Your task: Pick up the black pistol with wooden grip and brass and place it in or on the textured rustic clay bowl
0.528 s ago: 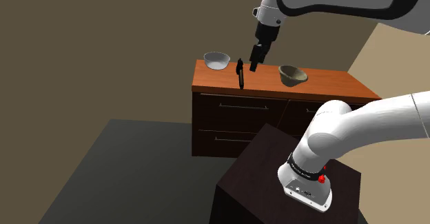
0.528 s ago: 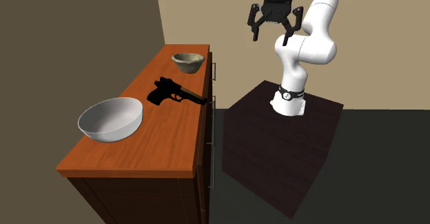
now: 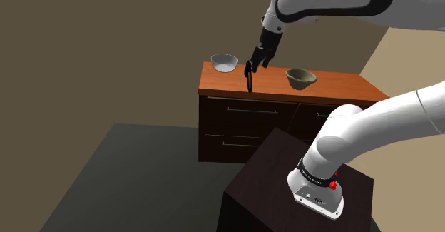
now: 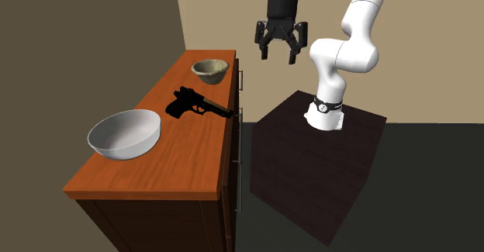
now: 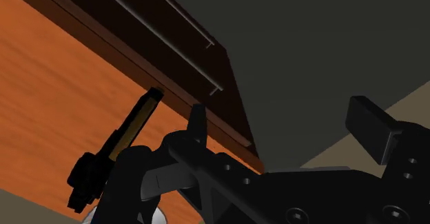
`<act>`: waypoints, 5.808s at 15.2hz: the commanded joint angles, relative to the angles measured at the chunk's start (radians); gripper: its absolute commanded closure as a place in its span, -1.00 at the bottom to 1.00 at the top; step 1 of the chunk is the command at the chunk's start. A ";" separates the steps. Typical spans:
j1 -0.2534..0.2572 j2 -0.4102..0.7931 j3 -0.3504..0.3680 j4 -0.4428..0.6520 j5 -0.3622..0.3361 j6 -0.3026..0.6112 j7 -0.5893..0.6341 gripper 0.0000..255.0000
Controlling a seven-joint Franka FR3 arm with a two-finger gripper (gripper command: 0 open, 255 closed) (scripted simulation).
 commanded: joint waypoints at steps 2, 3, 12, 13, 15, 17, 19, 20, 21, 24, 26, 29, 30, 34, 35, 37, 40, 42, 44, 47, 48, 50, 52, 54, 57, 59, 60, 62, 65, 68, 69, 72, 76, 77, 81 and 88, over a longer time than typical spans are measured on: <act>-0.020 0.079 -0.057 0.003 0.032 0.094 0.006 -1.00; -0.026 0.106 -0.076 0.006 0.045 0.123 0.006 -1.00; -0.041 0.374 -0.260 0.062 0.248 0.347 -0.054 -1.00; -0.040 0.407 -0.280 0.072 0.283 0.366 -0.068 -1.00; -0.038 0.475 -0.321 0.094 0.361 0.399 -0.103 -1.00; -0.038 0.548 -0.357 0.120 0.452 0.423 -0.145 -1.00; -0.038 0.573 -0.361 0.123 0.483 0.438 -0.162 -1.00; -0.035 0.583 -0.359 0.119 0.494 0.448 -0.169 -1.00; -0.032 0.593 -0.358 0.116 0.505 0.458 -0.176 -1.00; -0.024 0.624 -0.353 0.109 0.541 0.488 -0.199 -1.00; -0.020 0.641 -0.350 0.106 0.561 0.503 -0.212 -1.00; -0.020 0.641 -0.350 0.106 0.561 0.503 -0.212 -1.00; -0.020 0.641 -0.350 0.106 0.561 0.503 -0.212 -1.00; -0.020 0.641 -0.350 0.106 0.561 0.503 -0.212 1.00; -0.020 0.641 -0.350 0.106 0.561 0.503 -0.212 1.00; -0.020 0.641 -0.350 0.106 0.561 0.503 -0.212 1.00; -0.020 0.641 -0.350 0.105 0.560 0.503 -0.212 1.00; -0.020 0.641 -0.350 0.105 0.560 0.503 -0.212 1.00; -0.021 0.631 -0.350 0.109 0.548 0.494 -0.200 1.00; -0.023 0.603 -0.350 0.123 0.513 0.466 -0.166 1.00; -0.023 0.595 -0.349 0.128 0.503 0.456 -0.155 1.00; -0.025 0.578 -0.348 0.138 0.482 0.436 -0.134 1.00; -0.027 0.562 -0.346 0.150 0.463 0.415 -0.114 1.00; -0.029 0.547 -0.344 0.162 0.446 0.394 -0.095 1.00; -0.032 0.527 -0.341 0.183 0.423 0.362 -0.069 1.00; -0.034 0.515 -0.339 0.198 0.409 0.339 -0.052 1.00; -0.035 0.509 -0.338 0.206 0.402 0.328 -0.044 1.00; -0.036 0.499 -0.335 0.222 0.390 0.306 -0.029 1.00; -0.038 0.485 -0.332 0.249 0.374 0.271 -0.007 1.00; -0.040 0.473 -0.329 0.277 0.360 0.236 0.012 1.00; -0.040 0.469 -0.328 0.287 0.356 0.224 0.019 1.00; -0.041 0.460 -0.325 0.318 0.345 0.189 0.036 1.00; -0.042 0.453 -0.322 0.356 0.335 0.147 0.055 1.00; -0.053 0.440 -0.334 0.349 0.328 0.136 0.039 1.00; -0.095 0.399 -0.384 0.335 0.298 0.090 -0.029 1.00; -0.160 0.368 -0.489 0.356 0.257 -0.002 -0.163 1.00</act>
